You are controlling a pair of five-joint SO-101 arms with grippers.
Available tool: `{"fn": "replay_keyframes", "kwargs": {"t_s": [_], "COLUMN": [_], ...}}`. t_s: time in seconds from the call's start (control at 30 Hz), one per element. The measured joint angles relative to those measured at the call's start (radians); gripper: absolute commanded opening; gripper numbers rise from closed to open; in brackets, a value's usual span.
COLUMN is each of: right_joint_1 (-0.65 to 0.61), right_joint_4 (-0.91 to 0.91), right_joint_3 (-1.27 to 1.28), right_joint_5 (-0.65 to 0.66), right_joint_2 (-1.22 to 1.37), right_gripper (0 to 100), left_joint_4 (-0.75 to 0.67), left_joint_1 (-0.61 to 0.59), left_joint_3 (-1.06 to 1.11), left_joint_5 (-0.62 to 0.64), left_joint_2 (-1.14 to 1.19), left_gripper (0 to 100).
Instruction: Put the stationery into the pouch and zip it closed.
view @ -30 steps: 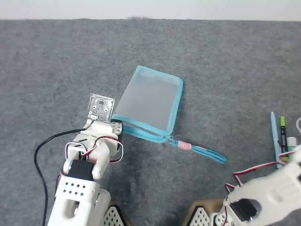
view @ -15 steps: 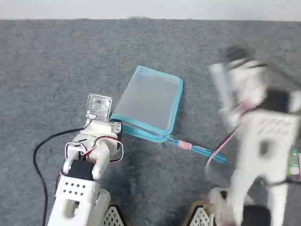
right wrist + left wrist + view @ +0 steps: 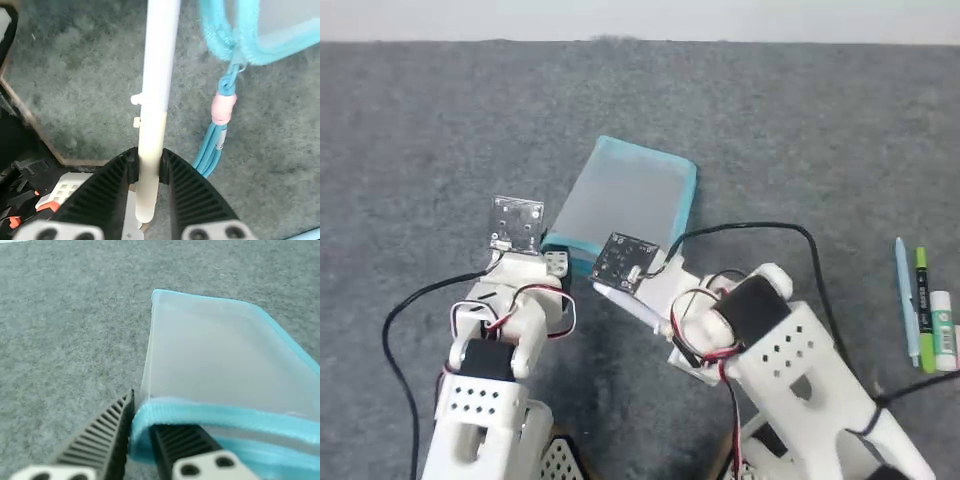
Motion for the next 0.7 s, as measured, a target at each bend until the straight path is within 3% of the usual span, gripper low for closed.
{"fn": "replay_keyframes", "kwargs": {"t_s": [0.37,0.7], "right_joint_1": [0.173,0.213], "right_joint_4": [0.0,0.0], "right_joint_3": [-0.161,-0.382], "right_joint_5": [-0.06,-0.15], "right_joint_2": [0.302,0.549], "right_gripper": [0.7,0.7], "left_joint_4": [-0.008,-0.008], "left_joint_1": [0.054,0.167], "left_joint_3": [0.0,0.0], "left_joint_5": [0.003,0.003], "left_joint_2": [0.0,0.0], "left_gripper": [1,1]}}
